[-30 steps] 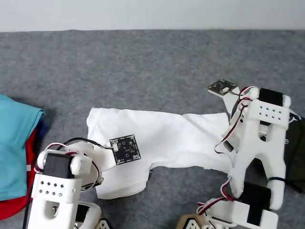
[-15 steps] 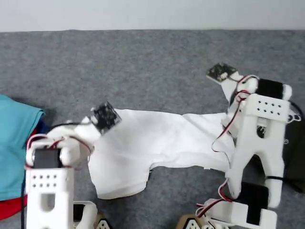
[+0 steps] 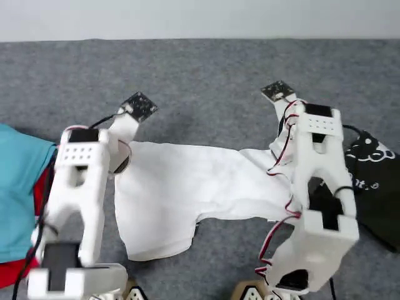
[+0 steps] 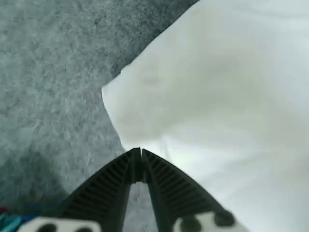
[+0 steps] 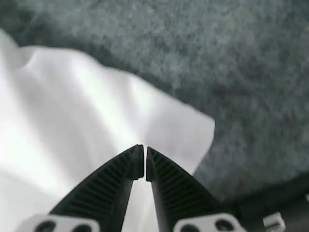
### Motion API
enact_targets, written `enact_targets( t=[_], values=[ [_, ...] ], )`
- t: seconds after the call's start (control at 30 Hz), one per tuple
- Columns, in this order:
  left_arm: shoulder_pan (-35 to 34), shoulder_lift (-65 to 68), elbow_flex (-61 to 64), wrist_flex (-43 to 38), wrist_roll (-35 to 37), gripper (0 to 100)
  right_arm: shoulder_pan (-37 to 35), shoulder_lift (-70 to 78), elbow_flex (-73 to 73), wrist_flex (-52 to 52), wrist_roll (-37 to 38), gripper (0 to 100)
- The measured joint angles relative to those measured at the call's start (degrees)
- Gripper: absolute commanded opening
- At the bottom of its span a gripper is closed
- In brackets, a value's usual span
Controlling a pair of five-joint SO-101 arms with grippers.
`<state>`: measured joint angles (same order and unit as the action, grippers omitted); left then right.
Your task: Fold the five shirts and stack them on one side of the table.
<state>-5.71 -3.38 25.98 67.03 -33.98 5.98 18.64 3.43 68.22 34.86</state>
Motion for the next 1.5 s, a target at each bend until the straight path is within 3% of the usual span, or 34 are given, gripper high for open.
enact_targets(
  t=[0.23,0.4,0.83,1.13,1.5],
  values=[
    [0.00,16.44,-9.85,0.00,-0.62,1,0.53,6.95,-0.09,-12.13,0.00,1.0],
    [0.00,20.66,-11.25,0.00,-2.29,1,2.90,10.90,-6.07,-13.10,0.00,1.0],
    [-0.09,18.90,-11.25,0.44,-2.46,1,4.57,12.40,-20.40,0.35,0.00,1.0],
    [2.90,8.97,-11.25,2.81,-2.64,1,-0.88,12.22,-22.33,8.88,0.00,1.0],
    [1.41,26.46,-17.32,-3.52,-1.41,1,4.31,21.63,-22.59,-4.84,0.00,1.0]
  ],
)
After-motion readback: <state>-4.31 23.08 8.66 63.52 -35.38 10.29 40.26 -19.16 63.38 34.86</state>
